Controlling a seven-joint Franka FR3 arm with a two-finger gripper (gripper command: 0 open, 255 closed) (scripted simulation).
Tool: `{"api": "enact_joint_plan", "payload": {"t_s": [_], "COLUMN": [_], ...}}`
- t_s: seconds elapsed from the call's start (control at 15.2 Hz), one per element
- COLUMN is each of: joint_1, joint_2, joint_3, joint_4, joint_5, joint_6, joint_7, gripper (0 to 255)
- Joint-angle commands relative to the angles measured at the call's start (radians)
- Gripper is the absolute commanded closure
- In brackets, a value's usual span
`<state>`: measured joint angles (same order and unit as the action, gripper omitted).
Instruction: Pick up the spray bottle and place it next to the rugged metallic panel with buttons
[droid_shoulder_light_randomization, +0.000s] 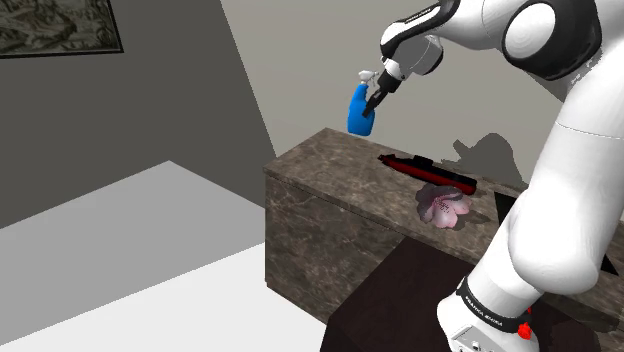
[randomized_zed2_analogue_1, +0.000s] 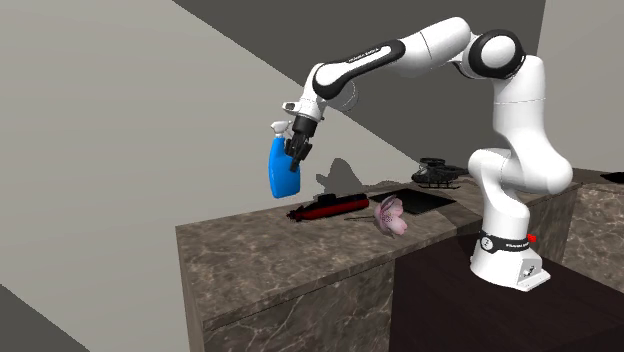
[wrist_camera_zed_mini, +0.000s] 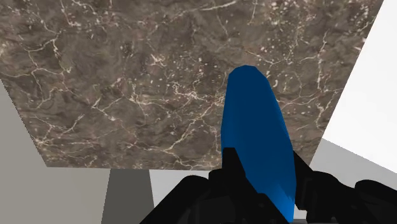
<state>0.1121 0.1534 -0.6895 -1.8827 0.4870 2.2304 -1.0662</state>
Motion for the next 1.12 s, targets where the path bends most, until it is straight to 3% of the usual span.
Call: {"api": "enact_joint_plan", "payload": {"t_s": [0.0,1.06], "joint_1": [0.002,0.003], "joint_2": [-0.008,-0.044], "joint_3": [-0.003,-0.018], "joint_4": [0.017,0.190], "joint_5": [-0.014,-0.086], "joint_6": [-0.021,-0.206], "joint_7": [0.015,0.105], "gripper": [255,255]}}
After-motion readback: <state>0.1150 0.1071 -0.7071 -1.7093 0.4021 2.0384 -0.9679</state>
